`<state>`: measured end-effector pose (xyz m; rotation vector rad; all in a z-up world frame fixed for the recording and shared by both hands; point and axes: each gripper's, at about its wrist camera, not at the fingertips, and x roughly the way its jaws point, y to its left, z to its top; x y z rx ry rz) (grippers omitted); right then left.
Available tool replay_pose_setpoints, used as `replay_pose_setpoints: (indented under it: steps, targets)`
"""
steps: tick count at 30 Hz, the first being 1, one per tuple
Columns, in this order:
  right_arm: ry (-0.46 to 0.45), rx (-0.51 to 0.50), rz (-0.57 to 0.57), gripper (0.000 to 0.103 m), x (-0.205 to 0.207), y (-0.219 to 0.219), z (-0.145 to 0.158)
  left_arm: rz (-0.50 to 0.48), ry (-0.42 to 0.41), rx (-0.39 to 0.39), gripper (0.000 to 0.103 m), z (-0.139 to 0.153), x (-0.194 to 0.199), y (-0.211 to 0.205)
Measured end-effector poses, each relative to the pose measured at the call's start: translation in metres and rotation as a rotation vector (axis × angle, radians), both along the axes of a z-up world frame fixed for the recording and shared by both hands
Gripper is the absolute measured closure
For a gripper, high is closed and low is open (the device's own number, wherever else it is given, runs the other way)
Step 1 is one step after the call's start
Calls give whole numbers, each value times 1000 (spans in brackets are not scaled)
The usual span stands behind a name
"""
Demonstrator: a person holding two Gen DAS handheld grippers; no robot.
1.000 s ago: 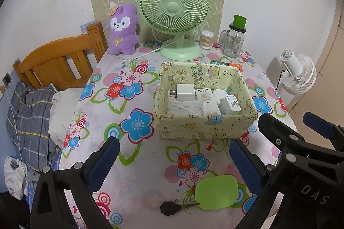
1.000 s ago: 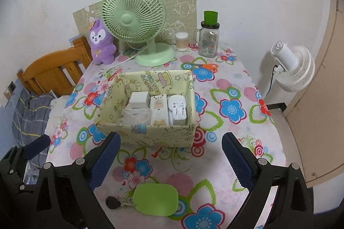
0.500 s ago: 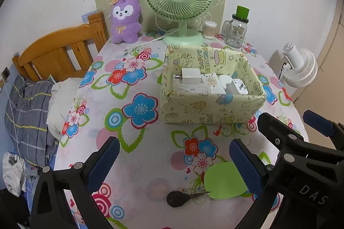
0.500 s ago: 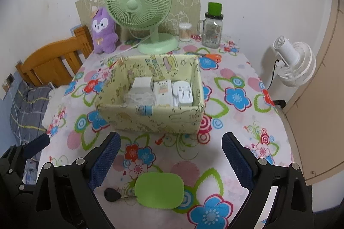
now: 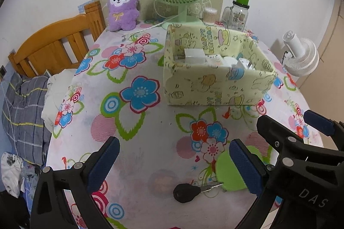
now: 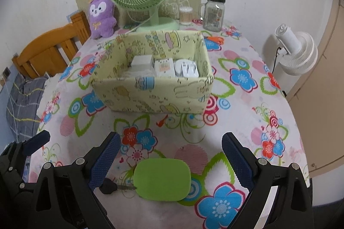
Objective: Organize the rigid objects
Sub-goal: 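Lower the right tool toward the green rounded lid while the left tool approaches the black key fob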
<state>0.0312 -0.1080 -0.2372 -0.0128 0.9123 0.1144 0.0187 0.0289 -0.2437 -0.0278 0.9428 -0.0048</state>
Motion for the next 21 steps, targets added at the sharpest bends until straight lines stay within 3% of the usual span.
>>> replay_pose_setpoints:
  steps: [21]
  targets:
    - [95, -4, -29, 6, -11, 3, -62, -16, 48, -15, 0, -53, -19, 8]
